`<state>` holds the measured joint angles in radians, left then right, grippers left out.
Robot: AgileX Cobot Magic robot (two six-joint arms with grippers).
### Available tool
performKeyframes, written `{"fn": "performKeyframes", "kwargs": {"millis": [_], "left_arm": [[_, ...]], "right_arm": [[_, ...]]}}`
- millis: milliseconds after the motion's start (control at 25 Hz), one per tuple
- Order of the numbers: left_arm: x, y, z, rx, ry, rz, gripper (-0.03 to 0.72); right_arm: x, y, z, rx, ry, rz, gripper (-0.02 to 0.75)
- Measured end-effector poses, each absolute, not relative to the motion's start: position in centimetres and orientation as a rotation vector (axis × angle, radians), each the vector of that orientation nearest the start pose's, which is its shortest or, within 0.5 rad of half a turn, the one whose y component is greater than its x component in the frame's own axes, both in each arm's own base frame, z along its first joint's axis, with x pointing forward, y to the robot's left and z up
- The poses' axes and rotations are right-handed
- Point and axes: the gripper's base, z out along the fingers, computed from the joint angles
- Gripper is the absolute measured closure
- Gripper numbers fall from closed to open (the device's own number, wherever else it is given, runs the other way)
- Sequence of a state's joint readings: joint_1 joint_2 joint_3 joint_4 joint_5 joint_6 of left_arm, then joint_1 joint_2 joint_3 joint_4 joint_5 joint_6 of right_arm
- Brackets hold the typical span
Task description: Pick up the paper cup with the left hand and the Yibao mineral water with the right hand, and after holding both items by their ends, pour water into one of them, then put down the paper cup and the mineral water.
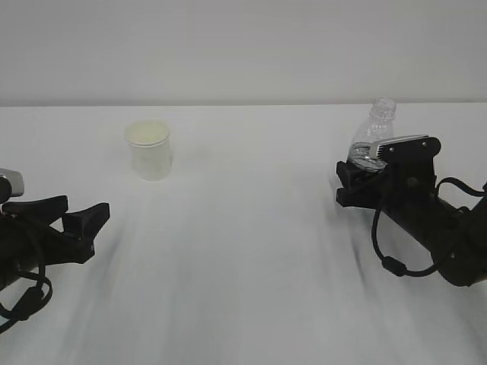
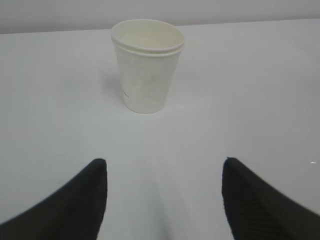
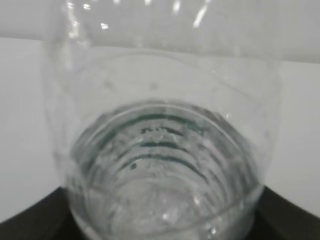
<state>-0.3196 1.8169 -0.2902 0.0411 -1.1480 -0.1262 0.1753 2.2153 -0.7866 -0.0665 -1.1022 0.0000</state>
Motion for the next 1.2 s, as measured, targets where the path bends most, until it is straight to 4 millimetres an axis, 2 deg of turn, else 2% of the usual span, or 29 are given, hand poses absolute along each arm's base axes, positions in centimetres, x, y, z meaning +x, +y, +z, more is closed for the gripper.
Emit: {"fn": "performKeyframes", "kwargs": {"millis": [360,760,1040,1200], "left_arm": [[23.4,-8.1,11.6,0.223,1.862,-0.331,0.177],[23.4,-8.1,11.6,0.223,1.862,-0.331,0.177],[23.4,-8.1,11.5,0.223,1.863,-0.331,0.177],[23.5,-8.1,10.8,0.221,1.892,-0.325,0.177]], "right_arm": [[36.0,7.3,6.9,-0.273,1.819,0.185,0.249],[36.1,7.6,9.4,-0.315,1.790,0.195,0.249],[35.3,7.6,10.7,-0.337,1.791,0.197,0.249],[34.8,7.8,11.8,-0.372,1.764,0.207,0.249]]}}
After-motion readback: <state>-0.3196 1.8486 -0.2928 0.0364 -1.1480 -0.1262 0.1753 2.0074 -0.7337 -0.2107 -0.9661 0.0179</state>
